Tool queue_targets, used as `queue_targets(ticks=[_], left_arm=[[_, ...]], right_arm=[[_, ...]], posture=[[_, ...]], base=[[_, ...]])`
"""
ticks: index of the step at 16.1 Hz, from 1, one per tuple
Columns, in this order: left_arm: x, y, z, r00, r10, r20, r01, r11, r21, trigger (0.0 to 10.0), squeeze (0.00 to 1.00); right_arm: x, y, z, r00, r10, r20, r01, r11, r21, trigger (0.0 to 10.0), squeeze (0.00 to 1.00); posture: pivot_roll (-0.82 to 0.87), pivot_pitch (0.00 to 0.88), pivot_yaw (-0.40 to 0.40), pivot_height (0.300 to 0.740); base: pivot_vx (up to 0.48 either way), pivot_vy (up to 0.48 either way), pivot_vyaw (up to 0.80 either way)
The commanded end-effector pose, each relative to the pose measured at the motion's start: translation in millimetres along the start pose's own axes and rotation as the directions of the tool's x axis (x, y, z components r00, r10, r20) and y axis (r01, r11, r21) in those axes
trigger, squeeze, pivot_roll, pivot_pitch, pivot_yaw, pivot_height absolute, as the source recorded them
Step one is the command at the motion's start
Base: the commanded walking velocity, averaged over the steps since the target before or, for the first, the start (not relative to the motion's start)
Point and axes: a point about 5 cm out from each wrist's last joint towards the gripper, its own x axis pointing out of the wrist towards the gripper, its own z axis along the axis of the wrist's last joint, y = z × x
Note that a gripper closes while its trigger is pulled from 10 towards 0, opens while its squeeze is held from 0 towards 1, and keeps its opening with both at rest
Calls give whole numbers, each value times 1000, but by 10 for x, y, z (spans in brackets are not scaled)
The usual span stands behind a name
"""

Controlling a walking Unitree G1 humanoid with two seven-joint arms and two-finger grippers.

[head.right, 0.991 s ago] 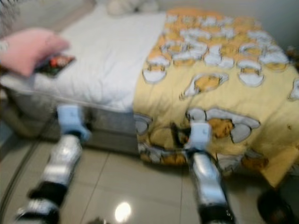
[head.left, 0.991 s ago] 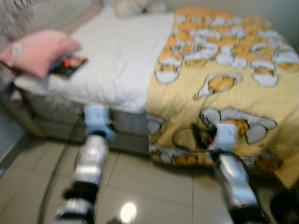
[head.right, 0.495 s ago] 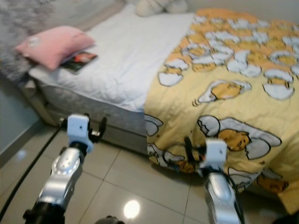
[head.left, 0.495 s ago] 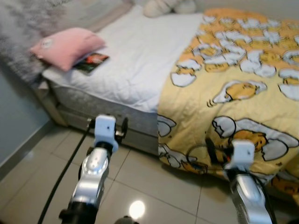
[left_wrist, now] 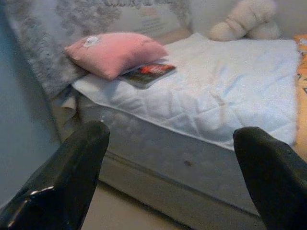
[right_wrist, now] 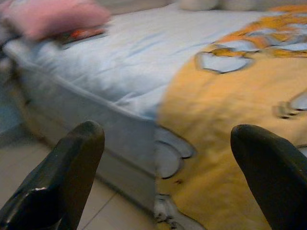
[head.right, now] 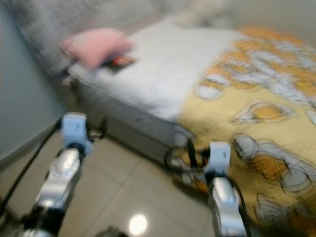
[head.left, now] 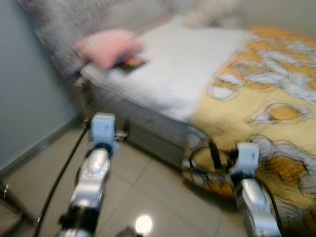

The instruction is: Clean up the room

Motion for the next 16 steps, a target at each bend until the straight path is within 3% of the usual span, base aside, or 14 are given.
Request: queue_targets(ticks=[1,2,5,7,9,10,11,16], left_arm=[[-14,7,-17,1000,-7,-15,8,1000,12,10000,1000],[-22,-22,-19,999,-31,-22,32,999,23,10000,0],[-159,86,-129,994,-59,-95,66,995,78,10000,0],[-405,105,-254,980,-124,-155,134,990,53,10000,0],[-355,6,-224,978,-146,-148,151,988,22,10000,0],[-277,-37,-158,983,-128,-131,128,992,-2,10000,0],[-288,-46,-128,984,-124,-130,126,992,4,10000,0],[-328,21,-133,985,-73,-154,80,996,35,10000,0]], right_arm=[[60,46,58,1000,13,19,-13,1000,2,10000,1000],[81,55,58,1000,16,18,-16,1000,7,10000,1000],[13,92,-1,999,40,-3,-40,999,9,10000,1000],[-210,111,-225,993,81,-90,-82,997,-2,10000,1000],[-267,92,-338,987,86,-135,-87,996,0,10000,1000],[-205,76,-312,989,71,-127,-70,997,12,10000,1000],[-151,84,-251,992,63,-108,-61,998,21,10000,1000],[-127,96,-182,996,58,-73,-56,998,32,10000,1000]], posture=[[35,0,44,740],[35,0,47,740],[36,0,52,740],[47,0,44,740],[62,0,31,740],[61,0,32,740],[62,0,31,740],[67,0,20,740]], base=[[446,0,538],[446,0,538],[446,0,540],[448,0,541],[446,0,538],[446,0,538],[446,0,538],[446,0,539]])
